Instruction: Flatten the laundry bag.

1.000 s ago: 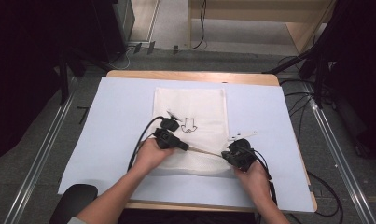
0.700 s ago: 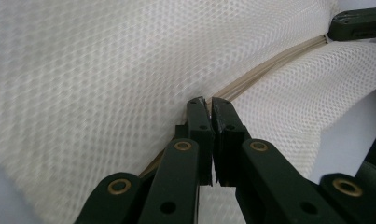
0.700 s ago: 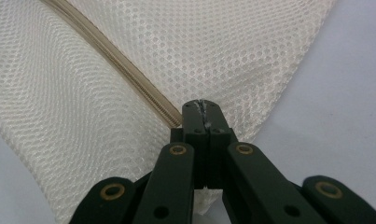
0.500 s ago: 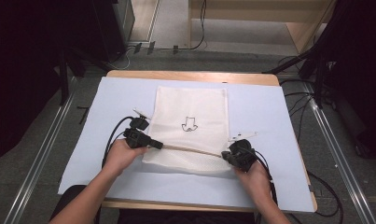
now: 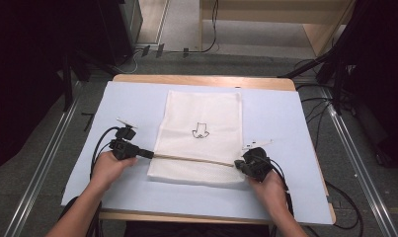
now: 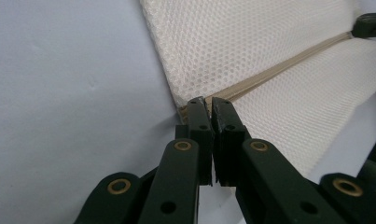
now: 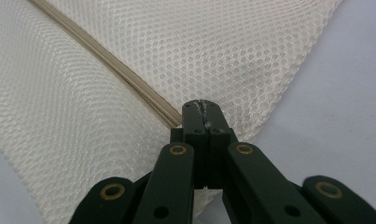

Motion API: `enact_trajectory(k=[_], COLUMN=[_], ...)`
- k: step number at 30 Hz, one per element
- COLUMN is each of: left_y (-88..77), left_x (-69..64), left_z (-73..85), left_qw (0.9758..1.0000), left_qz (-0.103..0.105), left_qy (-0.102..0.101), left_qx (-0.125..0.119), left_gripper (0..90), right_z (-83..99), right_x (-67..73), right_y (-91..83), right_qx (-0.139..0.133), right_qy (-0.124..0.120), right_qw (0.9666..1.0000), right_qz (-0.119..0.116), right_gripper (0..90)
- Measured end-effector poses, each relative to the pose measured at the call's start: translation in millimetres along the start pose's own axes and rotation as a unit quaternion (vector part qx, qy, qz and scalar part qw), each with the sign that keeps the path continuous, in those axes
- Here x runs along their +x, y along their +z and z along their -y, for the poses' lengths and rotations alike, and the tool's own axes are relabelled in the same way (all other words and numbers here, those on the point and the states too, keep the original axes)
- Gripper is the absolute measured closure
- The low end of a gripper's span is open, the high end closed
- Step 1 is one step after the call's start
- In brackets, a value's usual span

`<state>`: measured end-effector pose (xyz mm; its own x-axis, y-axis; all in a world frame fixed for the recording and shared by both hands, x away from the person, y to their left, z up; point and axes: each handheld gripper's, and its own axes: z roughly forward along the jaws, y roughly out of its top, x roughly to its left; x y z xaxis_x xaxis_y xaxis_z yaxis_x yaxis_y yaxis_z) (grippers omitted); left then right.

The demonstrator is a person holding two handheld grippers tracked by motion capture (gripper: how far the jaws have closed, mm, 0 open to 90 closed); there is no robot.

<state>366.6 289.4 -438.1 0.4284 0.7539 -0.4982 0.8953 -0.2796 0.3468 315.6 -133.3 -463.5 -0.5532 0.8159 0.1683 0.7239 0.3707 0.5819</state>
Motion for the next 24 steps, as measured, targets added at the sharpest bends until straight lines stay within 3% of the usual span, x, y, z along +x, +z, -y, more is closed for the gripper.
enact_trajectory(k=[1, 3, 5, 13, 15, 20, 22, 24], left_y=[-2.4, -2.9, -3.7, -7.0, -7.0, -8.6, -12.8, -18.3], left_x=[1.1, 4.4, 5.3, 3.3, 5.0, 5.7, 7.2, 11.0], left_z=[0.7, 2.4, 2.6, 4.3, 4.5, 7.0, 9.1, 11.5], left_qw=[1.0, 0.9999, 1.0, 0.9997, 0.9998, 0.9996, 0.9988, 0.9976], left_qz=[-0.008, 0.0, 0.002, -0.018, -0.01, -0.002, -0.009, 0.008], left_qy=[0.003, -0.007, -0.005, 0.006, -0.001, 0.011, 0.015, 0.013], left_qx=[-0.001, -0.007, -0.008, -0.014, -0.017, -0.027, -0.047, -0.067], left_gripper=[89.3, 89.3, 89.3, 89.2, 89.1, 88.6, 85.5, 74.9], right_z=[0.1, 0.1, -0.1, 0.1, 0.1, -0.3, -0.9, -1.2], right_x=[-0.1, -0.5, -1.4, -1.6, -1.7, -2.7, -3.8, -4.7], right_y=[0.0, 0.0, 0.2, 0.2, 0.2, 0.1, -0.1, -0.5], right_qx=[0.0, 0.0, -0.001, -0.002, -0.002, -0.001, 0.001, 0.002], right_qy=[0.001, 0.0, 0.001, 0.001, 0.001, -0.001, 0.001, 0.004], right_qw=[1.0, 1.0, 1.0, 1.0, 1.0, 0.9999, 0.9999, 0.9999], right_qz=[0.0, -0.002, -0.004, -0.005, -0.006, -0.01, -0.013, -0.016], right_gripper=[90.0, 90.0, 90.0, 90.0, 90.0, 90.0, 90.0, 90.0])
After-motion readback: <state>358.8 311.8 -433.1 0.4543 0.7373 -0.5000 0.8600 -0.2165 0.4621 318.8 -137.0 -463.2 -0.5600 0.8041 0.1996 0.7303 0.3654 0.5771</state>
